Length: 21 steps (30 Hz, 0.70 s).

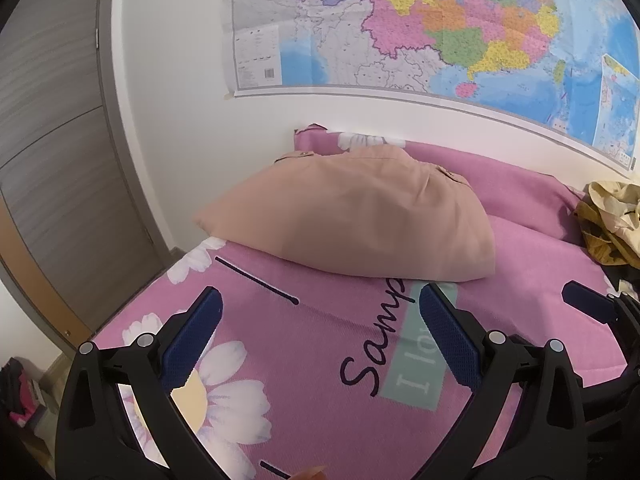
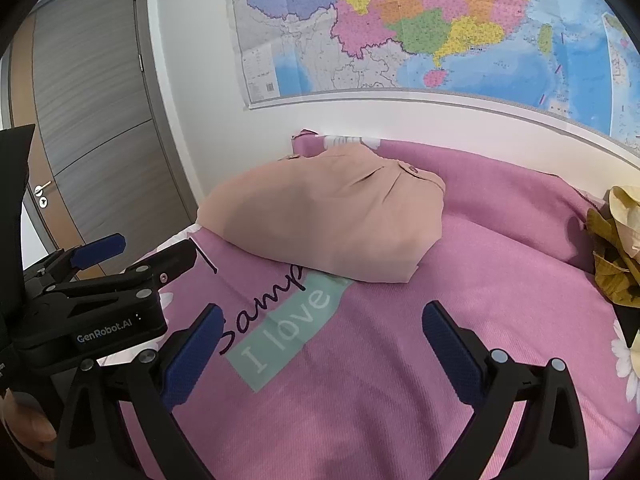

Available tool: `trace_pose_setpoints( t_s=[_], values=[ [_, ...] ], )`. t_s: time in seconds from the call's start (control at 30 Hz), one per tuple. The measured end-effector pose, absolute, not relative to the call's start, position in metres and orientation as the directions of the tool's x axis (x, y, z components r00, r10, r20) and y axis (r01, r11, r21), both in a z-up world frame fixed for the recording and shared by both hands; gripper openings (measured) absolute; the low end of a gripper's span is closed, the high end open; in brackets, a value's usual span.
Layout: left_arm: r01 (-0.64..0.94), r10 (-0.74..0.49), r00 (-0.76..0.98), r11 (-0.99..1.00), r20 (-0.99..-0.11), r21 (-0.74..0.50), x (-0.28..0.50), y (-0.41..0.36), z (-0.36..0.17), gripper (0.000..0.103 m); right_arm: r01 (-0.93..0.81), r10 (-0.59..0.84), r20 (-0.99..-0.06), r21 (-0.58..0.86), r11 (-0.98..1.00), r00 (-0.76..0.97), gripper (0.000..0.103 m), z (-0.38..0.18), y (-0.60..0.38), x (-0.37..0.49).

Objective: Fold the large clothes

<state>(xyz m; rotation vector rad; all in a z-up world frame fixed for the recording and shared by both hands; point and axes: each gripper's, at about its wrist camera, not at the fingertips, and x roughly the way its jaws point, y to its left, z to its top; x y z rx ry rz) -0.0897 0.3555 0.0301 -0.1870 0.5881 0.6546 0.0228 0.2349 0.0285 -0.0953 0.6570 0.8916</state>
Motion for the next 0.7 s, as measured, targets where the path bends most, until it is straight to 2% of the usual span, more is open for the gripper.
trace_pose_setpoints(
  t_s=[0.7],
  values=[
    [-0.623, 0.522, 0.638, 0.782, -0.566, 0.019, -0.0979, 0.3507, 0.0297, 0.098, -0.745, 0.692, -0.563, 0.188, 0.640, 0.453, 0.097, 0.0299, 0.2295, 0.0160]
  ],
)
